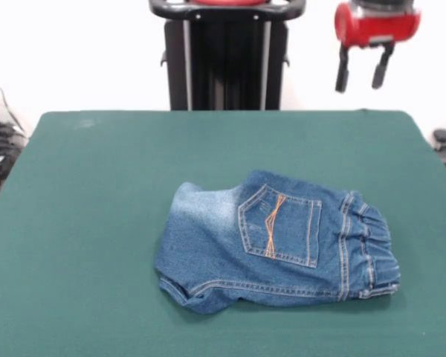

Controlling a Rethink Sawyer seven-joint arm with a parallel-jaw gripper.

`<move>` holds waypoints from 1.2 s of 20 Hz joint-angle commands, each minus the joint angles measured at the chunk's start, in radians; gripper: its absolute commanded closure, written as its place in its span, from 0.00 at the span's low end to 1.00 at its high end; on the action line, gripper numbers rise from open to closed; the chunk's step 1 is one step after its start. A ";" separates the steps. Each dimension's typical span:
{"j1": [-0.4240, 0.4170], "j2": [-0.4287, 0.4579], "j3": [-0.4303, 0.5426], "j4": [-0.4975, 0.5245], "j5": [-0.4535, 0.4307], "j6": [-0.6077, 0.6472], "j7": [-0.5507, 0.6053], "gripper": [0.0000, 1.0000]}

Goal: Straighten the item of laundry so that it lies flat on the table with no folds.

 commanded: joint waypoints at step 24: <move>0.163 0.496 -0.136 -0.583 0.135 -0.004 0.367 0.00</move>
